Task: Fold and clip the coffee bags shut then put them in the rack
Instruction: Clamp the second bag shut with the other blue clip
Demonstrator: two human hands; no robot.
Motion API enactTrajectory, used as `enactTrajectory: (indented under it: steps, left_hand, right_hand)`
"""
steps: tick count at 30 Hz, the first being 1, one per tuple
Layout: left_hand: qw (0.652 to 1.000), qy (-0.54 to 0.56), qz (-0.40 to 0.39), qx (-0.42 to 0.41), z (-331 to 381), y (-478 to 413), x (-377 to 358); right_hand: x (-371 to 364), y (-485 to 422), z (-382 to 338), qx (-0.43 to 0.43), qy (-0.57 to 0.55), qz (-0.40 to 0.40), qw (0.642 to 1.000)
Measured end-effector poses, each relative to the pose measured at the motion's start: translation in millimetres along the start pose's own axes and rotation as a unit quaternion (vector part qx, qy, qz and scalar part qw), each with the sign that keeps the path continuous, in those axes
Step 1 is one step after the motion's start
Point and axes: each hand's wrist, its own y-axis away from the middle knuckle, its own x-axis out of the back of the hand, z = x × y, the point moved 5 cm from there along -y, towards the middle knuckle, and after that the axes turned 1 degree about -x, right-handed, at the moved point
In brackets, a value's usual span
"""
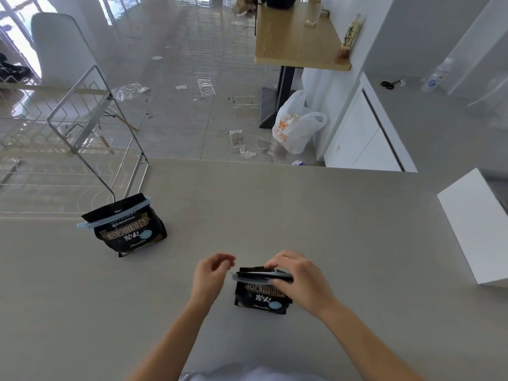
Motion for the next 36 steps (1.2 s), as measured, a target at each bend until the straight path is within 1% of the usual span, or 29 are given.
enactTrajectory:
  steps: [1,2,3,4,6,7,8,9,10,11,12,16,19,23,26,31,36]
  left_hand:
    - [0.999,-0.019,0.020,-0.024,12.2,-1.0,1.6]
    - [0.997,-0.044,0.013,-0.060,26.1,-0.2,-0.9]
    - [0.991,-0.078,-0.023,-0.104,41.0,3.0,-8.9]
    - [0.978,-0.127,-0.076,-0.149,53.8,8.7,-20.9]
    - [0.926,-0.251,-0.176,-0.222,67.9,26.1,-51.7]
    - [0.894,-0.305,-0.206,-0.255,69.4,35.8,-66.5]
    - [0.867,-0.347,-0.216,-0.286,68.6,44.0,-78.9]
    - [0.850,-0.372,-0.205,-0.313,66.3,49.9,-87.8]
    - [0.844,-0.380,-0.182,-0.331,64.1,52.8,-92.1]
    - [0.849,-0.374,-0.159,-0.338,62.4,53.1,-92.4]
    - [0.861,-0.355,-0.144,-0.334,61.4,51.6,-89.9]
    - [0.904,-0.280,-0.145,-0.288,60.5,44.8,-80.9]
    - [0.921,-0.254,-0.135,-0.263,59.9,45.6,-78.5]
    - [0.922,-0.254,-0.120,-0.267,56.4,49.5,-74.9]
    - [0.924,-0.238,-0.106,-0.280,57.1,52.0,-72.5]
    - [0.922,-0.229,-0.101,-0.296,54.5,54.1,-72.4]
    - [0.919,-0.242,-0.121,-0.285,56.3,48.0,-70.3]
  right_hand:
    - [6.0,6.5,10.6,-0.016,-0.006,0.014,1.000]
    - [10.8,14.2,21.3,-0.031,-0.019,0.030,0.999]
    - [14.0,22.3,30.7,-0.042,-0.033,0.048,0.997]
    - [15.5,30.4,37.9,-0.049,-0.046,0.067,0.995]
    - [15.7,43.1,44.5,-0.059,-0.083,0.100,0.990]
    - [15.4,47.1,44.8,-0.060,-0.101,0.110,0.987]
    - [15.0,49.6,43.7,-0.058,-0.110,0.118,0.985]
    - [14.6,51.2,41.9,-0.053,-0.112,0.124,0.985]
    - [14.0,52.4,39.8,-0.047,-0.111,0.127,0.985]
    - [13.4,53.3,38.2,-0.042,-0.109,0.131,0.985]
    - [12.8,53.9,36.9,-0.038,-0.107,0.134,0.984]
    - [7.7,52.9,34.9,-0.031,-0.108,0.147,0.983]
    - [5.7,50.2,35.3,-0.029,-0.104,0.155,0.982]
    - [3.7,50.4,34.8,-0.012,-0.082,0.146,0.986]
    - [-1.5,51.5,36.1,-0.015,-0.111,0.153,0.982]
    - [-12.1,50.2,49.8,-0.080,-0.178,0.147,0.970]
    - [-6.0,42.3,46.1,-0.057,-0.118,0.088,0.987]
